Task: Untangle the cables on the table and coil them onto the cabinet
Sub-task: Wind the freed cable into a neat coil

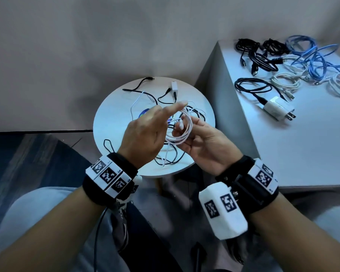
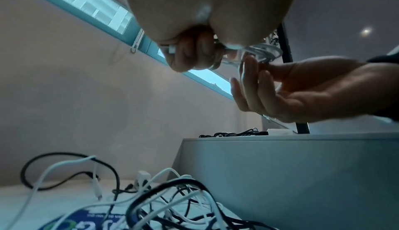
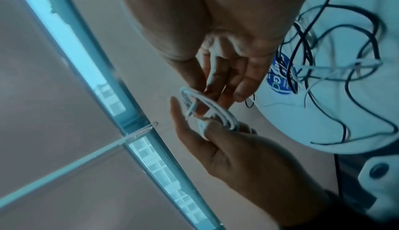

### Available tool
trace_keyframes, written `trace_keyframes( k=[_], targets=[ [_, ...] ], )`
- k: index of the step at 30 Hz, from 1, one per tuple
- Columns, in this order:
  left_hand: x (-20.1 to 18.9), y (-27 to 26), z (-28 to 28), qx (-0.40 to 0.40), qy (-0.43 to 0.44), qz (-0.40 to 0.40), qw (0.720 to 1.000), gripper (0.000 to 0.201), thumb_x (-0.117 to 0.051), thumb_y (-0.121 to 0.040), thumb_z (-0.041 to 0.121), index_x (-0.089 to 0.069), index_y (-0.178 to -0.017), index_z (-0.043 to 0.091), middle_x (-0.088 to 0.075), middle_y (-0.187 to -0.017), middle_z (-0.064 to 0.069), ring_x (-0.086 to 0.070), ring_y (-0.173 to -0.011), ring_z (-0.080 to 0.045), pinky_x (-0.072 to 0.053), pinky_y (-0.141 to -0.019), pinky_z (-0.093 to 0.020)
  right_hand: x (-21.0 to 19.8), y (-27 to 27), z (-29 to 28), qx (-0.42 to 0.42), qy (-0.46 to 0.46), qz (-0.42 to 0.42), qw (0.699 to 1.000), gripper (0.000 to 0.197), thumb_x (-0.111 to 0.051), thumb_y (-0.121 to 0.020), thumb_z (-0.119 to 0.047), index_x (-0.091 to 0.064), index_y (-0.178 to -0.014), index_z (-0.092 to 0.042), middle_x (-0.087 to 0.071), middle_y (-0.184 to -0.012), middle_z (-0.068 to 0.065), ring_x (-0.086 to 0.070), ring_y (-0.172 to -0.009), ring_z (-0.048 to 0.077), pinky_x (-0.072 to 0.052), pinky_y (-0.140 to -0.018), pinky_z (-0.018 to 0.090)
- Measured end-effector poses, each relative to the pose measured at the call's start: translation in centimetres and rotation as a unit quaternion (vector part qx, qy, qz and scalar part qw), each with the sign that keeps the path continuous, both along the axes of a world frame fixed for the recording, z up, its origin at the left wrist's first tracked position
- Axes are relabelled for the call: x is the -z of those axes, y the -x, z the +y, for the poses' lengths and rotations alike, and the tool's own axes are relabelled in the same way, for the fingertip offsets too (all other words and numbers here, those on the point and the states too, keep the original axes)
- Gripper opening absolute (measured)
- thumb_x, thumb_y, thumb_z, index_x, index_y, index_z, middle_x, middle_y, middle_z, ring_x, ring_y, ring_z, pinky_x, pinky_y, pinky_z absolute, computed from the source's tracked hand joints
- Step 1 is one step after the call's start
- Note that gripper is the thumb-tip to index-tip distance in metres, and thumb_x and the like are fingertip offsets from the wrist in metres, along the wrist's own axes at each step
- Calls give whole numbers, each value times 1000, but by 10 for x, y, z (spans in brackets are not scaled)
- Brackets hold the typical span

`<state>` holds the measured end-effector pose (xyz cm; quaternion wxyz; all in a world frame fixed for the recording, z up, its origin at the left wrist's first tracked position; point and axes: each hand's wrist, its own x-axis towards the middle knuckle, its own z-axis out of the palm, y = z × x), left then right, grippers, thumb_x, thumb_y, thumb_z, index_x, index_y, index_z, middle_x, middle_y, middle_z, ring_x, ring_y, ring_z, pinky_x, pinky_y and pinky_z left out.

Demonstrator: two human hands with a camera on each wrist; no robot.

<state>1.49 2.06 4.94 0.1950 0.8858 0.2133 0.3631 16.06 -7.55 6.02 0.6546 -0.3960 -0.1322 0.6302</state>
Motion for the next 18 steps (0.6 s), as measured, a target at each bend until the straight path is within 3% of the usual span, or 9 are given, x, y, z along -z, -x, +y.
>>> trace_keyframes(
  k=[2,6,10,13,16,18],
  targets=[
    [-1,-1,2,-44,-63,24,997,47,-39,-98,13,-57,-139,27,-55,-84,-2,-49,-57,-25,-48,-49,-42,-5,-5,-1,-13,1,45,999,23,-59,-85,-9,-62,-107,-12,-68,-83,2,-63,-78,16,-48,-86,30],
    [-1,-7,-4,-117,-136,74,981,40,-43,-96,15,-67,-127,20,-56,-82,-5,-45,-49,-28,-39,-41,-32,-10,-8,-5,-34,-13,47,998,38,-64,-85,-23,-59,-120,-11,-60,-84,1,-57,-81,17,-42,-86,32],
    [-4,-8,-9,-134,-113,87,981,35,-42,-95,21,-68,-119,21,-61,-85,-2,-52,-54,-29,-39,-44,-32,-3,4,-2,19,-38,-172,984,38,-67,-91,-4,-55,-126,-13,-63,-80,-2,-59,-73,9,-44,-78,29],
    [-8,-8,-11,-142,-70,93,983,31,-41,-100,31,-66,-115,21,-62,-92,0,-58,-63,-27,-46,-49,-38,2,7,1,58,-58,-377,922,24,-55,-100,-3,-64,-120,-12,-65,-79,1,-61,-76,8,-50,-79,31],
    [-4,-4,-5,-95,18,76,992,28,-43,-101,34,-62,-119,25,-66,-101,6,-64,-82,-20,-53,-66,-42,5,5,-1,82,-70,-445,889,22,-54,-102,-9,-70,-113,-20,-72,-79,10,-65,-78,16,-52,-84,40],
    [0,-2,0,-43,105,42,993,26,-50,-100,26,-59,-124,27,-69,-106,8,-65,-96,-15,-54,-81,-42,5,3,-1,74,-74,-477,873,23,-56,-102,-13,-71,-117,-22,-76,-87,4,-70,-82,21,-55,-85,37]
  ],
)
